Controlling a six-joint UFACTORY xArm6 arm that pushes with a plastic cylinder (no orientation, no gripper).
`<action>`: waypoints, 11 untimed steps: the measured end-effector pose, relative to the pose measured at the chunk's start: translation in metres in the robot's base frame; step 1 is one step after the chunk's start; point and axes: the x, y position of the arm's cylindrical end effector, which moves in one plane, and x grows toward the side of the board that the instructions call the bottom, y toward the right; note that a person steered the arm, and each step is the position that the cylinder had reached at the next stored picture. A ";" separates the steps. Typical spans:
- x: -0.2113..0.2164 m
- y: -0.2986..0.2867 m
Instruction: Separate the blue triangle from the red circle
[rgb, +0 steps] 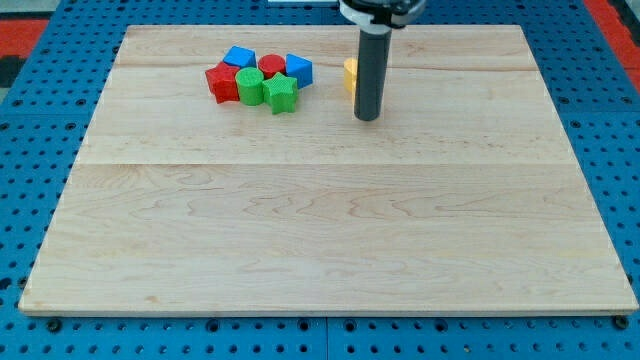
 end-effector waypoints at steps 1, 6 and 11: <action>-0.024 -0.001; -0.056 -0.111; -0.158 -0.115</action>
